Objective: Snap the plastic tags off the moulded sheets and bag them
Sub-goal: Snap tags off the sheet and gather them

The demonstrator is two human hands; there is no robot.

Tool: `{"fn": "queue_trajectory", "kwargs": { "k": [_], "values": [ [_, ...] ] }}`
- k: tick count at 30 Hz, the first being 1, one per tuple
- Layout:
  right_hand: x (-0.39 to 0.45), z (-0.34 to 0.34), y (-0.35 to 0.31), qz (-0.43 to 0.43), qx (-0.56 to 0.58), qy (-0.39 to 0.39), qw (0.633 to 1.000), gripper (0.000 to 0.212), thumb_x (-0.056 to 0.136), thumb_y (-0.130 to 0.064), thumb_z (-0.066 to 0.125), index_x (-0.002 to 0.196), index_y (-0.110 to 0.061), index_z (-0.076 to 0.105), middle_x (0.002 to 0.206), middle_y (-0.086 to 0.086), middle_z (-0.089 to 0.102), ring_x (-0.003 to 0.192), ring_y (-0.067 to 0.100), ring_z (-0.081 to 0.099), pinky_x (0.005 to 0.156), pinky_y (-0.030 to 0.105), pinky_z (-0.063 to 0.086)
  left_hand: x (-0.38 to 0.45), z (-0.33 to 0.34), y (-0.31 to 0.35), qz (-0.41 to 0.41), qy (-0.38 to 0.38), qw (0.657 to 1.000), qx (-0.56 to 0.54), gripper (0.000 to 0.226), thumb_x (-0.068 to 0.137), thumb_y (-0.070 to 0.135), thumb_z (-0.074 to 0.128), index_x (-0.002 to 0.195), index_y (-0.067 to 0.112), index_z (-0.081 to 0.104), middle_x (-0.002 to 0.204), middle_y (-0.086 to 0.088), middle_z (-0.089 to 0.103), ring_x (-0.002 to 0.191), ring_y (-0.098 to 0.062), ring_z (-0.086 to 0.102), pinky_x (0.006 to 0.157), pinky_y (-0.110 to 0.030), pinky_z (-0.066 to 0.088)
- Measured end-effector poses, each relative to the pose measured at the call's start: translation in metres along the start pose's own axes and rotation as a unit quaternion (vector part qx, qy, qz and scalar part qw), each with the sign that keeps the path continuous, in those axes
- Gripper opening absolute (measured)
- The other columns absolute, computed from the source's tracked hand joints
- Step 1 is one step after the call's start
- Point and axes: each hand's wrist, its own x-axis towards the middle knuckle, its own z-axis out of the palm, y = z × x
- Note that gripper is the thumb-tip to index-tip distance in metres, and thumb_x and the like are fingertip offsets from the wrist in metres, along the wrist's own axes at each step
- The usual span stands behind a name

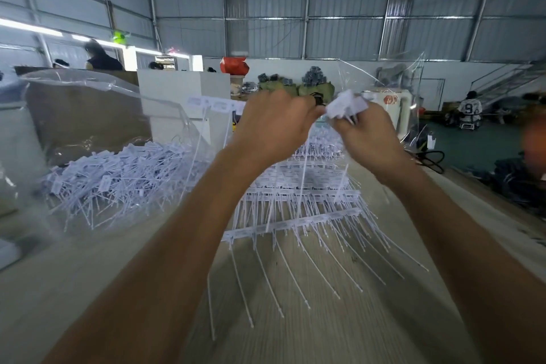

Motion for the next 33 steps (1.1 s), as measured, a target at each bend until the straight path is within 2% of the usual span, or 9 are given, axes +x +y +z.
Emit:
{"fn": "queue_trajectory", "kwargs": {
  "k": [2, 5, 9, 13, 17, 20, 23, 27, 33],
  "values": [
    [0.003, -0.006, 0.008, 0.069, 0.059, 0.062, 0.994, 0.006, 0.101, -0.022, 0.059, 0.096, -0.026, 0.061, 0.081, -0.009, 0.063, 0.075, 0.011, 0.06, 0.061, 0.023, 0.049, 0.0, -0.004, 0.003, 0.019, 0.011, 0.999, -0.033, 0.042, 0.106, 0.047, 0.036, 0.091, 0.021, 0.065, 0.066, 0.0, 0.057, 0.063, -0.025, 0.053, 0.058, -0.031, 0.034],
    [0.005, -0.024, 0.016, 0.081, 0.089, 0.081, 0.989, 0.016, 0.103, -0.027, 0.056, 0.088, -0.032, 0.058, 0.059, -0.022, 0.057, 0.054, -0.001, 0.049, 0.049, 0.019, 0.041, 0.002, -0.009, 0.005, -0.001, 0.006, 0.991, -0.135, 0.033, 0.107, 0.044, 0.036, 0.084, 0.027, 0.052, 0.063, 0.006, 0.053, 0.06, -0.019, 0.053, 0.055, -0.03, 0.036],
    [0.004, -0.025, 0.014, 0.074, 0.09, 0.014, 0.993, 0.012, 0.105, -0.033, 0.051, 0.094, -0.036, 0.056, 0.058, -0.02, 0.052, 0.055, 0.004, 0.045, 0.054, 0.025, 0.04, 0.0, -0.005, 0.001, -0.02, -0.09, 0.956, -0.28, 0.025, 0.108, 0.026, 0.039, 0.089, 0.016, 0.051, 0.074, 0.001, 0.055, 0.064, -0.012, 0.05, 0.061, -0.031, 0.037],
    [-0.001, -0.014, -0.002, 0.05, 0.106, -0.082, 0.99, 0.013, 0.107, -0.026, 0.047, 0.095, -0.028, 0.052, 0.056, -0.008, 0.054, 0.052, 0.014, 0.049, 0.059, 0.038, 0.049, -0.002, -0.004, 0.0, -0.023, -0.111, 0.935, -0.336, 0.023, 0.107, 0.023, 0.042, 0.087, 0.017, 0.051, 0.071, 0.002, 0.052, 0.062, -0.014, 0.046, 0.061, -0.033, 0.039],
    [-0.003, -0.01, -0.011, 0.047, 0.18, -0.111, 0.976, 0.018, 0.108, -0.022, 0.044, 0.096, -0.014, 0.055, 0.063, 0.003, 0.051, 0.044, 0.013, 0.037, 0.042, 0.025, 0.035, -0.001, 0.0, -0.003, -0.016, -0.114, 0.947, -0.301, 0.019, 0.106, 0.026, 0.046, 0.089, 0.026, 0.053, 0.079, -0.004, 0.063, 0.075, -0.022, 0.06, 0.074, -0.038, 0.05],
    [-0.003, -0.01, -0.015, 0.036, 0.181, -0.119, 0.976, 0.027, 0.106, -0.029, 0.05, 0.09, -0.01, 0.061, 0.065, 0.008, 0.046, 0.045, 0.01, 0.032, 0.042, 0.024, 0.03, -0.001, 0.003, -0.003, -0.029, -0.091, 0.941, -0.325, 0.017, 0.104, 0.025, 0.051, 0.094, 0.02, 0.064, 0.076, -0.001, 0.067, 0.07, -0.015, 0.063, 0.066, -0.032, 0.05],
    [-0.004, -0.01, -0.016, -0.005, 0.15, -0.128, 0.98, 0.014, 0.103, -0.026, 0.058, 0.092, -0.02, 0.064, 0.063, -0.005, 0.047, 0.046, 0.003, 0.038, 0.041, 0.022, 0.031, -0.001, 0.003, -0.006, -0.065, -0.062, 0.929, -0.36, 0.013, 0.099, 0.021, 0.062, 0.094, 0.011, 0.069, 0.069, 0.005, 0.069, 0.058, -0.007, 0.062, 0.054, -0.023, 0.046],
    [-0.002, -0.011, -0.016, -0.01, 0.135, -0.119, 0.984, 0.023, 0.098, -0.031, 0.066, 0.112, -0.014, 0.06, 0.079, -0.012, 0.058, 0.048, 0.001, 0.044, 0.043, 0.024, 0.035, -0.002, -0.002, -0.008, -0.085, -0.075, 0.881, -0.459, 0.013, 0.097, 0.016, 0.064, 0.097, 0.003, 0.063, 0.072, -0.004, 0.074, 0.068, -0.022, 0.07, 0.059, -0.031, 0.053],
    [-0.003, -0.022, -0.017, -0.035, 0.197, -0.157, 0.967, 0.03, 0.096, -0.02, 0.068, 0.116, -0.001, 0.058, 0.07, 0.003, 0.061, 0.048, 0.002, 0.049, 0.04, 0.02, 0.034, -0.003, -0.006, -0.003, -0.071, -0.1, 0.85, -0.513, 0.005, 0.101, 0.009, 0.056, 0.1, 0.004, 0.055, 0.073, -0.001, 0.069, 0.052, 0.002, 0.057, 0.052, -0.012, 0.043]
  ]
}}
